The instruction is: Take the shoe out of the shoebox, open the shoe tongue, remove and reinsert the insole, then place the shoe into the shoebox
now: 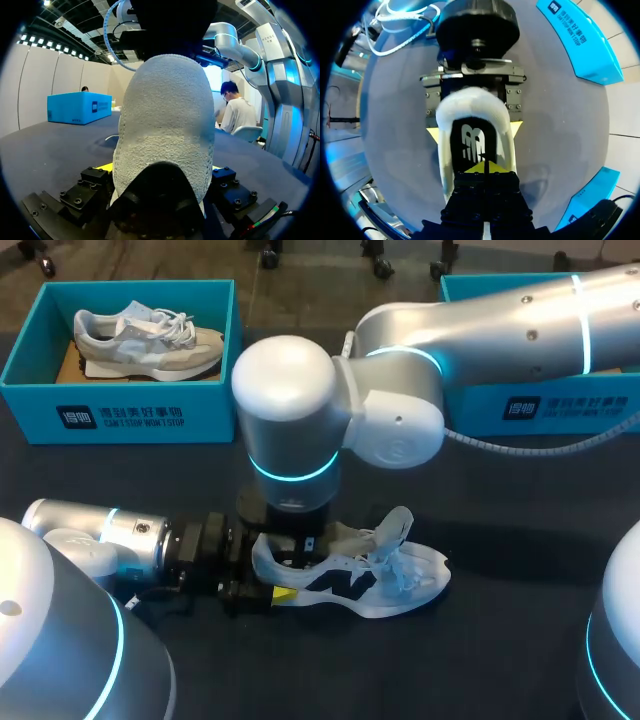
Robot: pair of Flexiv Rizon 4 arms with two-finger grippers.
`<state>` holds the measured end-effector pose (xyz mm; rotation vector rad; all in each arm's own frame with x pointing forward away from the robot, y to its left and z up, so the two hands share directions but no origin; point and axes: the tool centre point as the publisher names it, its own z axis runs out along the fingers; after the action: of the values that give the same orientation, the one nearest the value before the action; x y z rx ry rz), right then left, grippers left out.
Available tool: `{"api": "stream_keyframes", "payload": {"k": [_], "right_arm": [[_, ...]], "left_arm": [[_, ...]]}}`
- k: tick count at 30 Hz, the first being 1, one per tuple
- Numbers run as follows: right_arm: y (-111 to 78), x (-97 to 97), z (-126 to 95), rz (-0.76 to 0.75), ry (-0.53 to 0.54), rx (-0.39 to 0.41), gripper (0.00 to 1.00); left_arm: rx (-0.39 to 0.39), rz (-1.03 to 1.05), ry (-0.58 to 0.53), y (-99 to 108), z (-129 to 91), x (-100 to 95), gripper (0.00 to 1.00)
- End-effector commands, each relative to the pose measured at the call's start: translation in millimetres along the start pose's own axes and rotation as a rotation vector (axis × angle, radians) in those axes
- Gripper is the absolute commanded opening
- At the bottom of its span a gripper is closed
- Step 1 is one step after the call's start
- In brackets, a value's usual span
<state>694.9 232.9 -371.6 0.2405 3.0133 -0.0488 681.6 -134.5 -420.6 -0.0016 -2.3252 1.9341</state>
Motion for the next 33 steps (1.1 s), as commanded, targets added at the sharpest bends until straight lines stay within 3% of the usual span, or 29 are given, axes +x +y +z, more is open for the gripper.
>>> {"api": "stream_keyframes", "payload": {"k": [1, 17, 27, 29, 33], "right_arm": [[-12.3, -3.7, 3, 0.01, -0.003, -0.012, 0.0], [-36.7, -11.8, 16, 0.019, -0.035, 0.013, 0.0], [-42.0, -15.7, 22, 0.027, -0.004, 0.013, 0.0], [-43.5, -15.2, 21, 0.03, 0.011, 0.02, 0.23], [-47.6, -14.6, 22, 0.042, 0.032, 0.023, 0.33]], "left_arm": [[-0.001, 0.001, -0.004, 2, 1, -1.0, 0.0], [-0.001, 0.001, -0.004, 2, 1, -1.0, 0.0], [-0.001, 0.001, -0.004, 2, 1, -1.0, 0.0], [-0.001, 0.001, -0.004, 2, 1, -1.0, 0.0], [-0.001, 0.001, -0.004, 2, 1, -1.0, 0.0]]}}
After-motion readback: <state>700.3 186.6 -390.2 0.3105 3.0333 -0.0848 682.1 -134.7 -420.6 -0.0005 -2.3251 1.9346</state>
